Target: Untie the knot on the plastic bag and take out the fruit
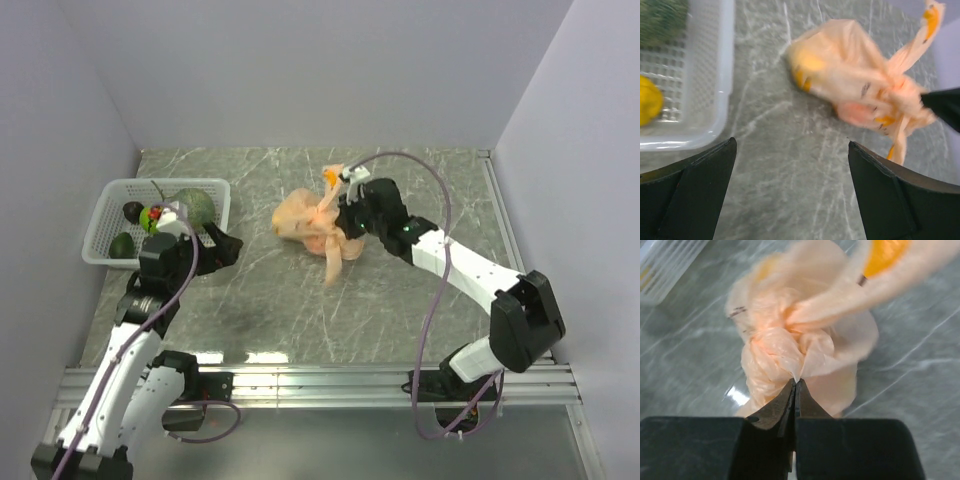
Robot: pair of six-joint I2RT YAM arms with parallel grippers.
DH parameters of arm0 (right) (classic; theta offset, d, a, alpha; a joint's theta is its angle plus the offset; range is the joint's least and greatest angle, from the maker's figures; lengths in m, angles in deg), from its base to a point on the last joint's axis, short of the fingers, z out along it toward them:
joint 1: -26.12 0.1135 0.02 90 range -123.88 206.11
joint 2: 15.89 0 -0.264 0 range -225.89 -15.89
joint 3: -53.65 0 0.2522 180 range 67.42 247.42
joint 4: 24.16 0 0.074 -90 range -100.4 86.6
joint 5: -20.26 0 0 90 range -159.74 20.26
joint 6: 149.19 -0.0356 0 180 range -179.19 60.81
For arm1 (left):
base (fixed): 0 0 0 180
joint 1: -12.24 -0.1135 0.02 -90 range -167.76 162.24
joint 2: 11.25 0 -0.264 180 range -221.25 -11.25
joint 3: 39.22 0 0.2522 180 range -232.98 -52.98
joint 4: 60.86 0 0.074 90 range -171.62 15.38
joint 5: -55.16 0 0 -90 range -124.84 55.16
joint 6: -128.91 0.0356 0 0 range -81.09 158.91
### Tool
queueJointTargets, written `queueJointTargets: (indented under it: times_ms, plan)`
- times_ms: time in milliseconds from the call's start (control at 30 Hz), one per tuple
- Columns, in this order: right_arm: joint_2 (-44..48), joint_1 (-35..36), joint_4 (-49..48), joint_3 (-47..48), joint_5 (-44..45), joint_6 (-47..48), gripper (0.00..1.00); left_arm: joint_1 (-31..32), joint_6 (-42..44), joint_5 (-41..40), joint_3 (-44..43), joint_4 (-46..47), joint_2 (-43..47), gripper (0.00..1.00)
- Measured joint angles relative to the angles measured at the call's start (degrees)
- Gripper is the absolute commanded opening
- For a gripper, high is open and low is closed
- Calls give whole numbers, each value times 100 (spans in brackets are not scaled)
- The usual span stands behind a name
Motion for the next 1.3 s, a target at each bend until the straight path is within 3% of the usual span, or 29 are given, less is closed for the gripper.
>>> queueJointTargets:
  times_ms: [233,400,533,767,900,1033,1133,1300]
  plan:
    - [592,52,-647,-1725,-470,-741,0,221,-426,881,-323,380,-1139,99]
    - [649,52,-841,-2140,-625,-1115,1,1209,-745,1038,-557,855,-2149,99]
    - [778,55,-999,-2140,-629,-1174,0,1969,-855,807,-686,1025,-2778,92]
    - [859,55,-1008,-2140,-688,-1152,1,2566,-415,-94,-1384,925,-3613,81]
    - [887,81,-1008,-2140,-686,-1099,1,2695,-262,-391,-1912,846,-4057,77]
    - [887,103,-1005,-2140,-656,-1049,1,2702,-481,-623,-2197,839,-4393,63]
    - [892,138,-1005,-2140,-614,-1023,1,2702,-745,-809,-2214,809,-4553,58]
    - [892,227,-1008,-2151,-511,-1001,1,2715,-1134,-892,-2214,835,-4701,56]
